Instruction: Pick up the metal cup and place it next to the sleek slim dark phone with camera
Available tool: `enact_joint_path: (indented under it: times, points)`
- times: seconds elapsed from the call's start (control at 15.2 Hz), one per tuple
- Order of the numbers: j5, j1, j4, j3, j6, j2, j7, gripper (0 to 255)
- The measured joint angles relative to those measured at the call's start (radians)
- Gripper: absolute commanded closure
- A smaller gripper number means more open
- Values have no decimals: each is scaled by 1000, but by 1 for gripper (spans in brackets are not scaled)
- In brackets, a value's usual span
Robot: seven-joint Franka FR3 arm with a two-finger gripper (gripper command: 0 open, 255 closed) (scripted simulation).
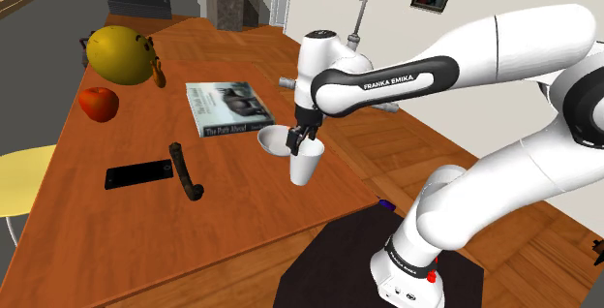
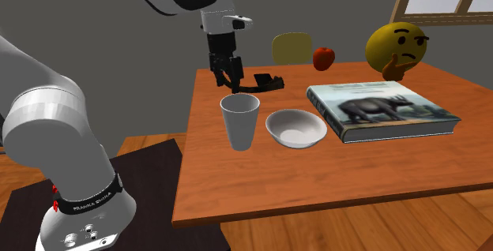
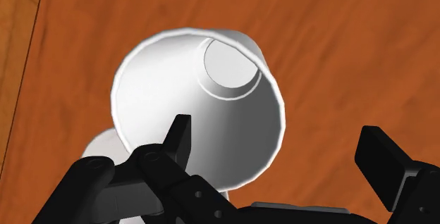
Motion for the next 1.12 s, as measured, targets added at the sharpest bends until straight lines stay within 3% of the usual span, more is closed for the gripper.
enact_joint_path:
  times: [0.53, 0.99, 1.06, 1.12]
  points:
    - [-24, -10, -51, 13, 140, 96, 36, 0]
    - [-28, -13, -57, 12, 160, 109, 39, 0]
    - [-28, -13, -57, 12, 160, 109, 39, 255]
    - [-28, -13, -57, 12, 160, 109, 39, 255]
